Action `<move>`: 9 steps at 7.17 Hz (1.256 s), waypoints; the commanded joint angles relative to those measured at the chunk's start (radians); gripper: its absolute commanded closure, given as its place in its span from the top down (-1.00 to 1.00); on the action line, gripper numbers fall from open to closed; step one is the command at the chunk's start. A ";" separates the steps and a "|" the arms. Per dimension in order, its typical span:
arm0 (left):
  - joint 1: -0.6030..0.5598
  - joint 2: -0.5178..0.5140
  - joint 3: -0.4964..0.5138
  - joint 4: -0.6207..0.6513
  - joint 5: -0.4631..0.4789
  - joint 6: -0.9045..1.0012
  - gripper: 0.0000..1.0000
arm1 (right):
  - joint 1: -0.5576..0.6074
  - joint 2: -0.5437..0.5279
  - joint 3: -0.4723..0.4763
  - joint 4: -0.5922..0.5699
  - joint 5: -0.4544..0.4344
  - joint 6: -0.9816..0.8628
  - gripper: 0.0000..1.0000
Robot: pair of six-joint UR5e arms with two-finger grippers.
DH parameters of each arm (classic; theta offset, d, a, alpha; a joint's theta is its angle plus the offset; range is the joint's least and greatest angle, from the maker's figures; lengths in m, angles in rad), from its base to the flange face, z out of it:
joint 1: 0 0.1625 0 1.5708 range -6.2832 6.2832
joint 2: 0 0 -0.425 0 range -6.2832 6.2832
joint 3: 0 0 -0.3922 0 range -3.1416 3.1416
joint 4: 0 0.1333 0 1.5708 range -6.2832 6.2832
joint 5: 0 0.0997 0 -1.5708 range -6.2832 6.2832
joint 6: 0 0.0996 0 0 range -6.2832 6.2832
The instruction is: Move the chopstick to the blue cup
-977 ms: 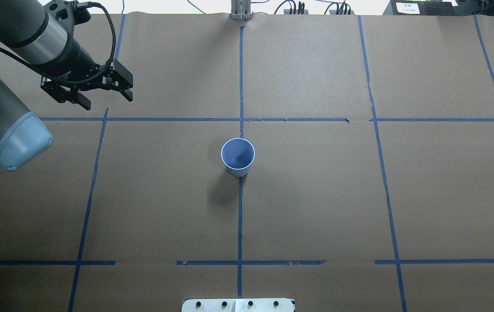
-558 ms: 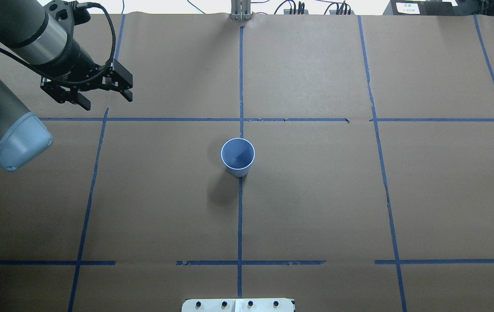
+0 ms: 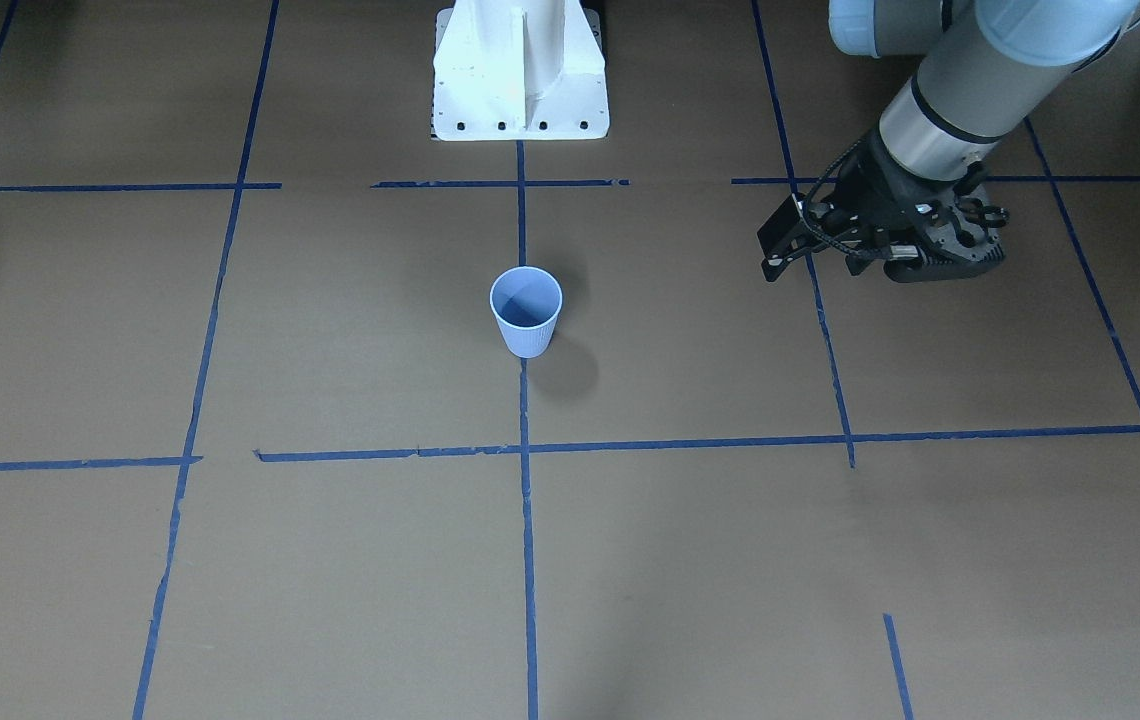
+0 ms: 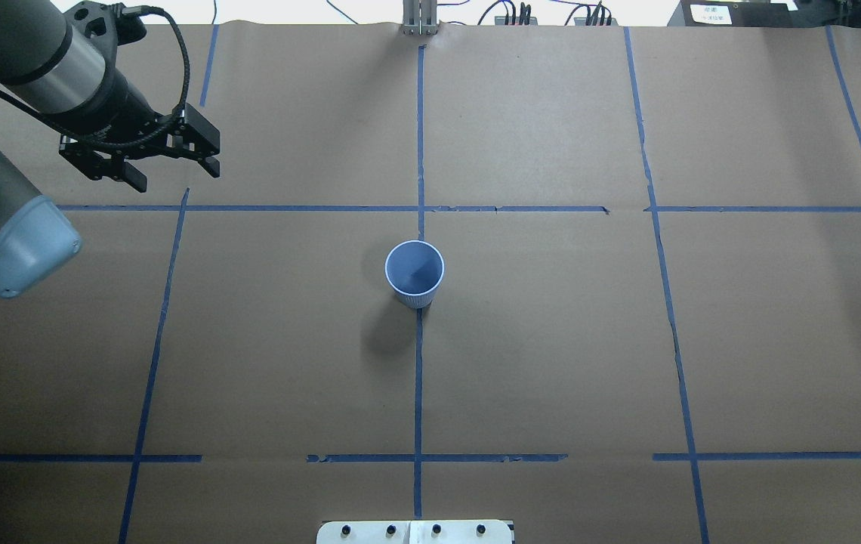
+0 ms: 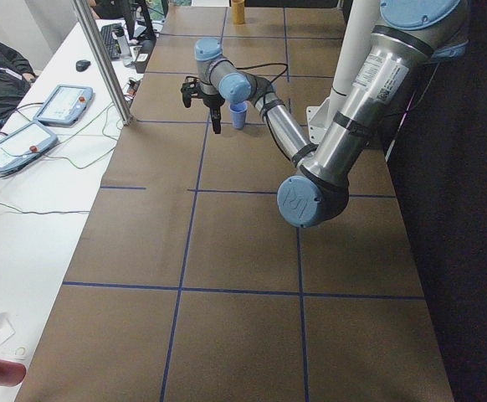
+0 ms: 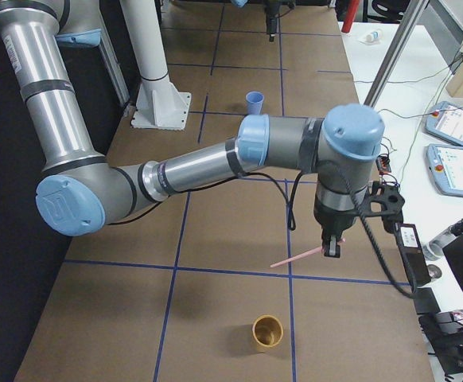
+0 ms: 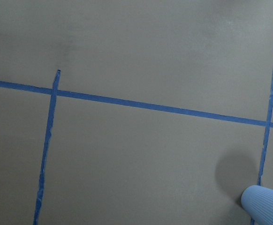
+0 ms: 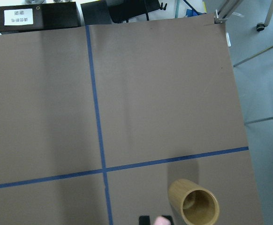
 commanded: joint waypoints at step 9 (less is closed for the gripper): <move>-0.542 0.283 0.272 -0.009 0.003 1.145 1.00 | -0.982 0.408 0.446 0.044 -0.364 1.162 -1.00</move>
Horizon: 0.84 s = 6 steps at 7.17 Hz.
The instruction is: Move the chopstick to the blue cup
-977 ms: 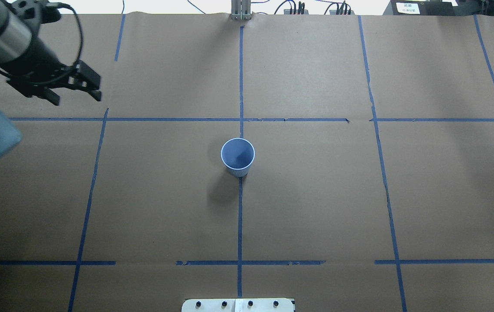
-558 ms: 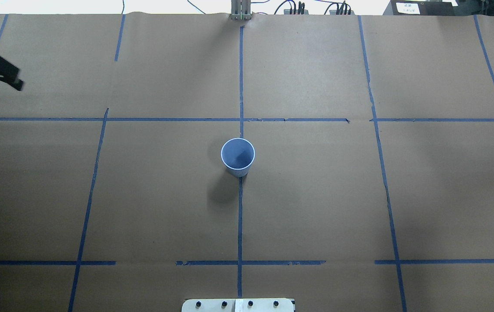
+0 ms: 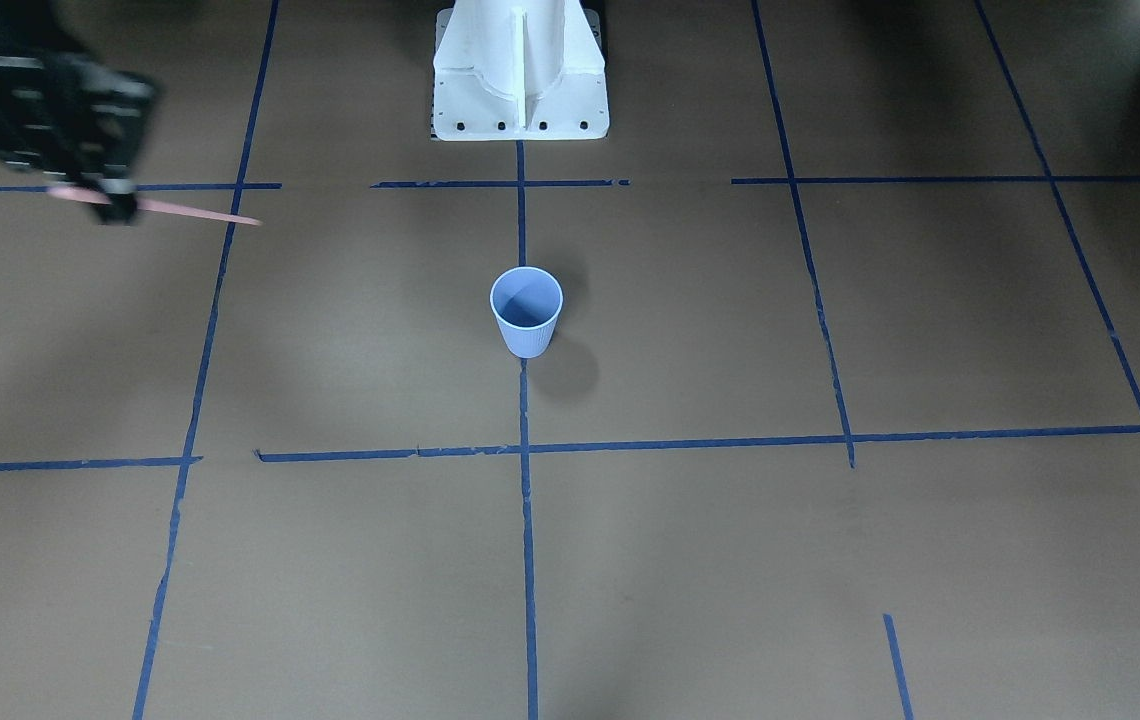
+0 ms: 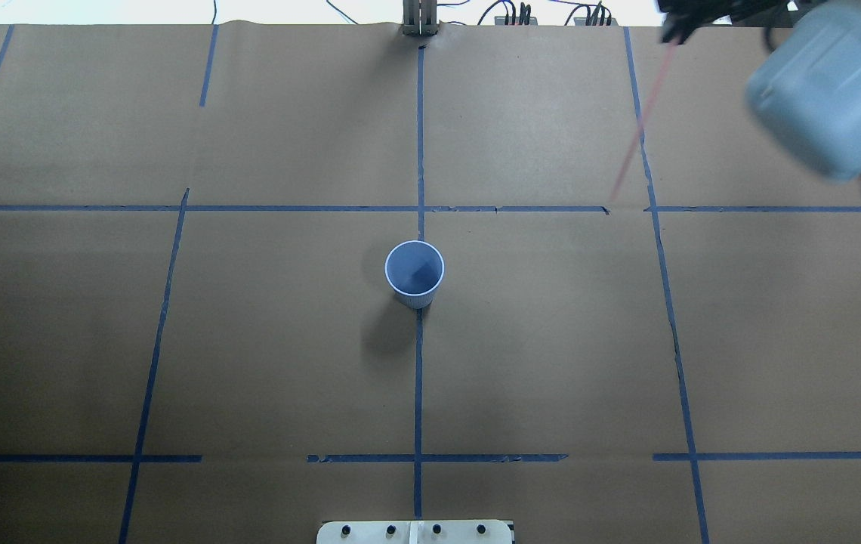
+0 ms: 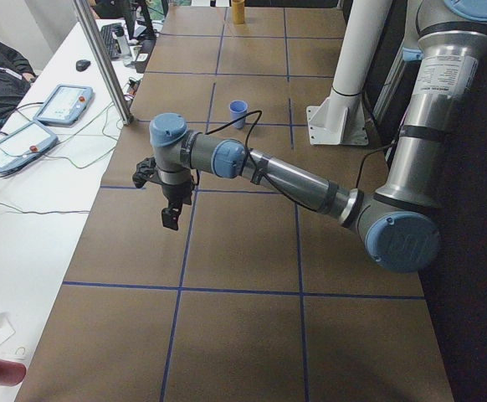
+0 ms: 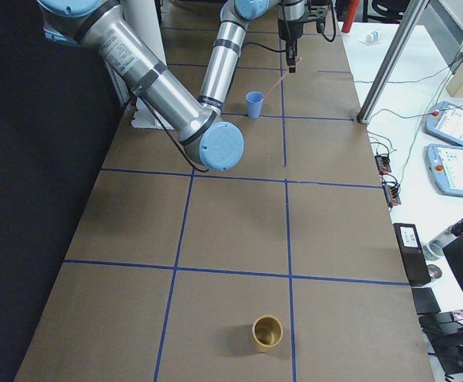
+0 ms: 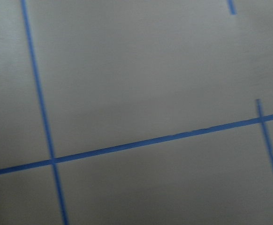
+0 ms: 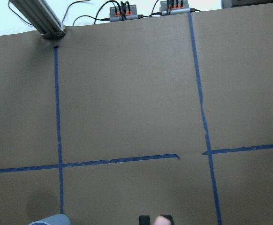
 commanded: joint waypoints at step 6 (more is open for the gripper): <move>-0.069 -0.001 0.069 -0.004 0.001 0.129 1.00 | -0.392 0.241 -0.308 0.186 -0.419 0.167 -0.99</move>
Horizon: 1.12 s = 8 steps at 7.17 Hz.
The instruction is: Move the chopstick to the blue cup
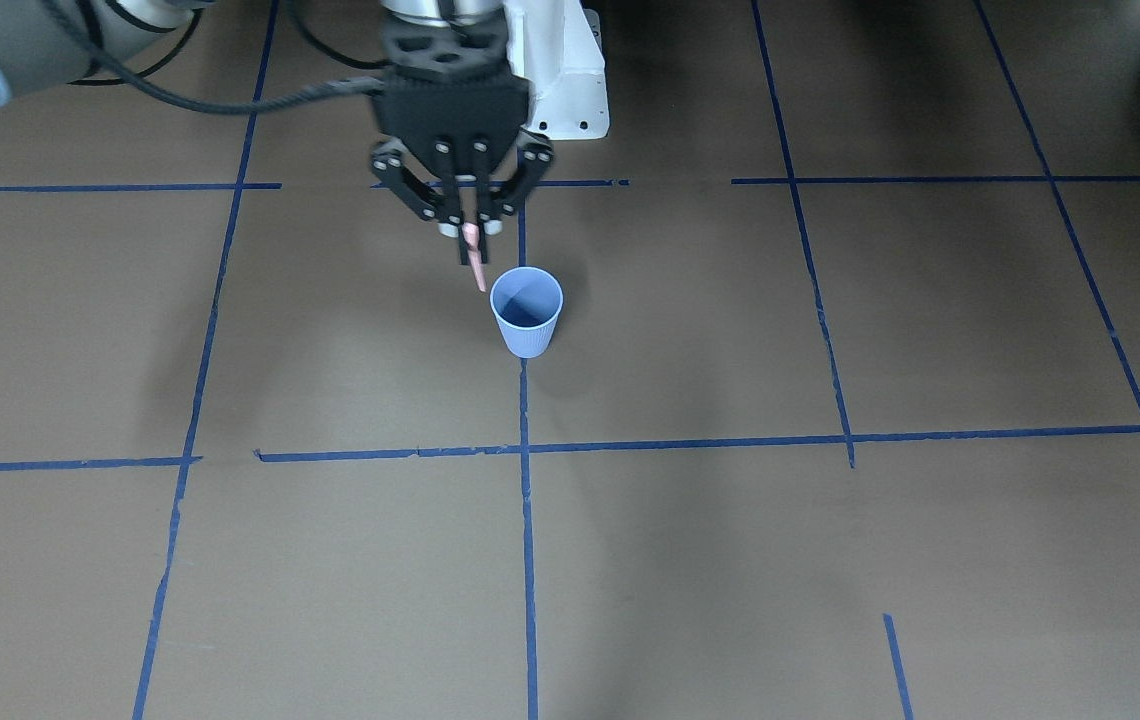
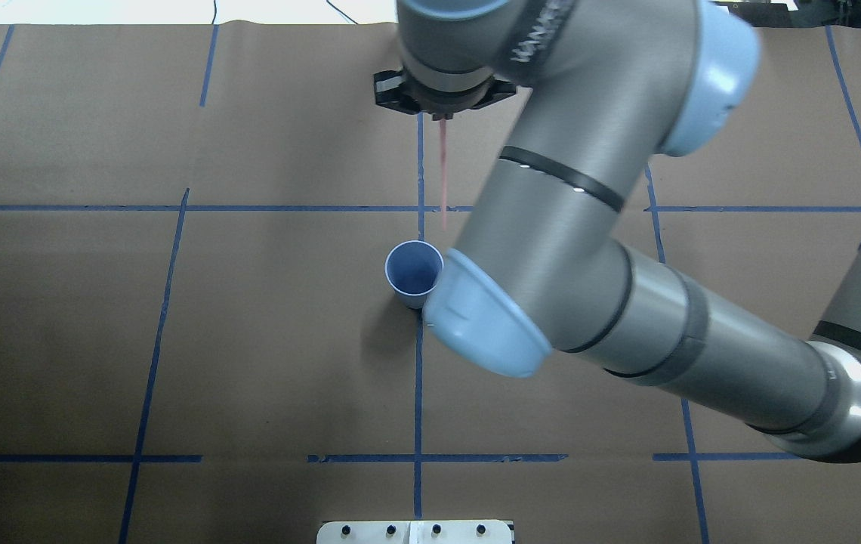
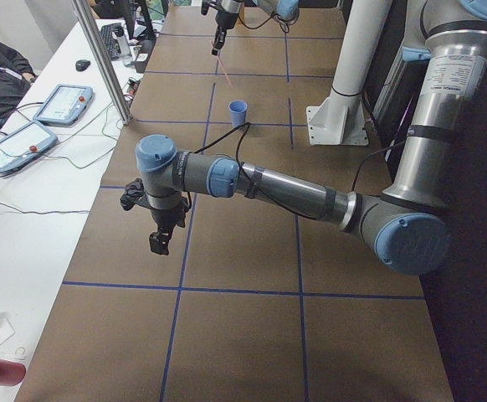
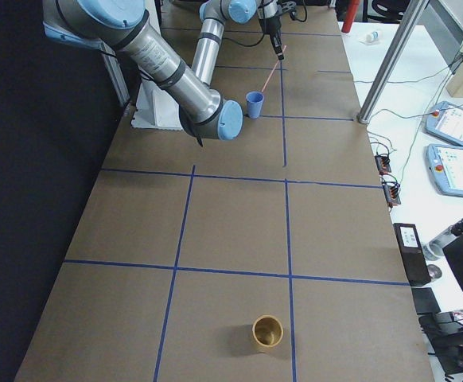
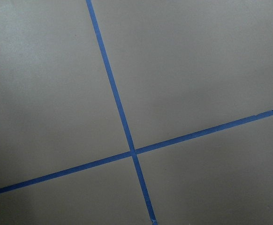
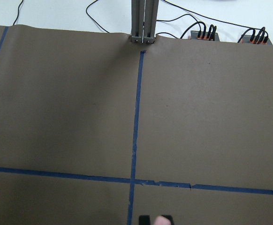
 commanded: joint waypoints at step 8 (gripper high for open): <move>0.000 -0.002 0.001 0.003 -0.001 -0.001 1.00 | -0.146 -0.049 -0.062 0.101 -0.083 0.120 1.00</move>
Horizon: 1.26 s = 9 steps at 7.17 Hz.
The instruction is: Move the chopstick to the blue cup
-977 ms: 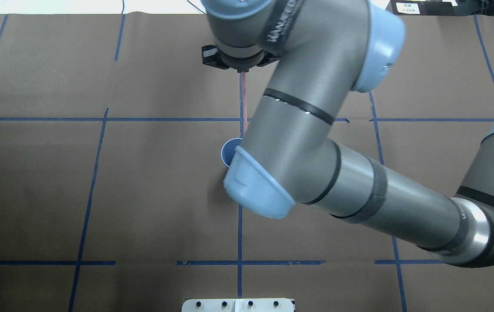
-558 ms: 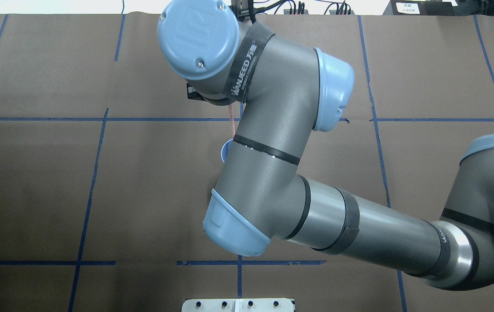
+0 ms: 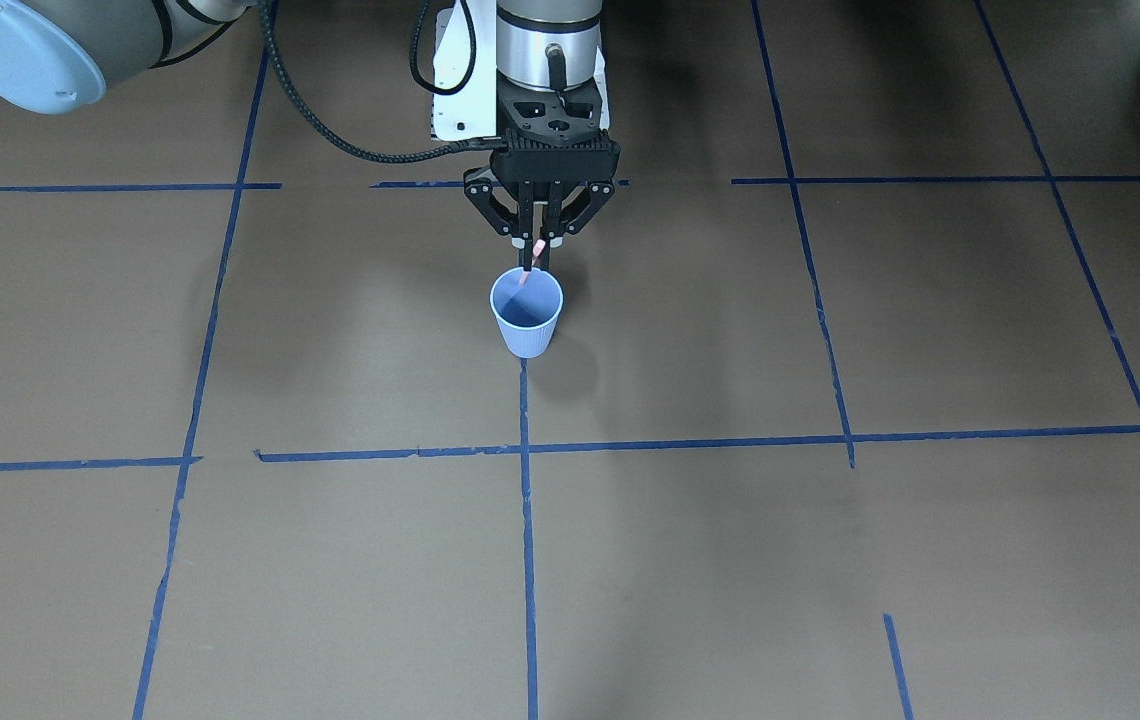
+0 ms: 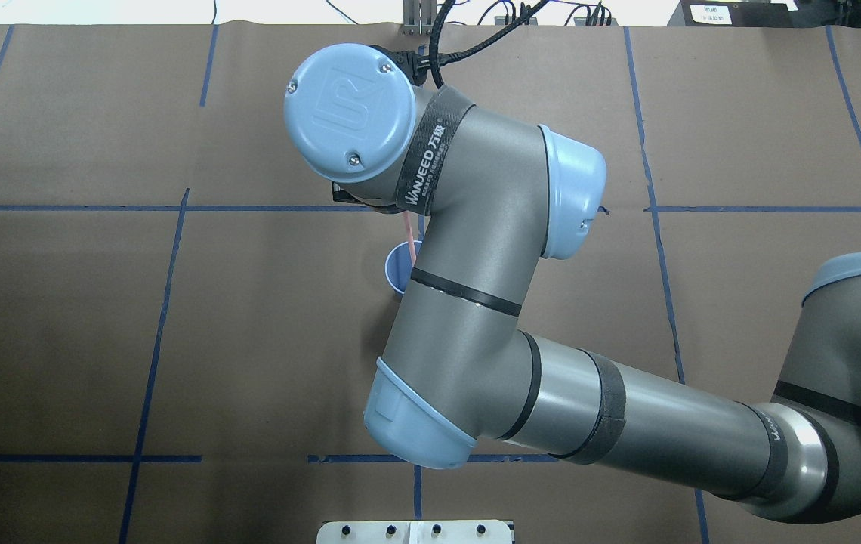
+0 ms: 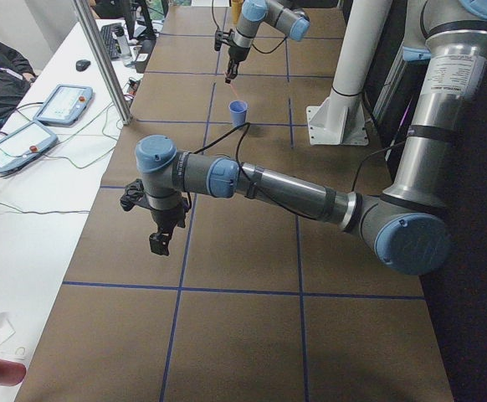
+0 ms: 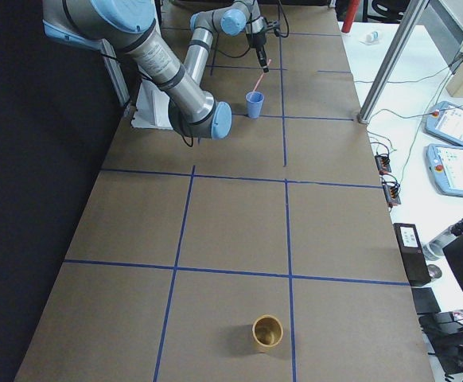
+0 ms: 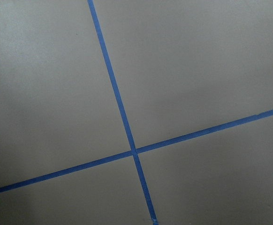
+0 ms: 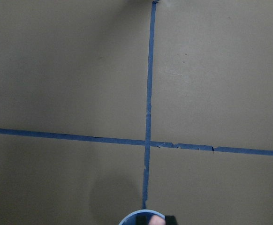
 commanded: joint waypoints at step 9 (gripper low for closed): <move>-0.032 0.028 0.023 0.000 -0.007 0.009 1.00 | 0.615 -0.634 0.400 -0.046 0.628 -0.593 1.00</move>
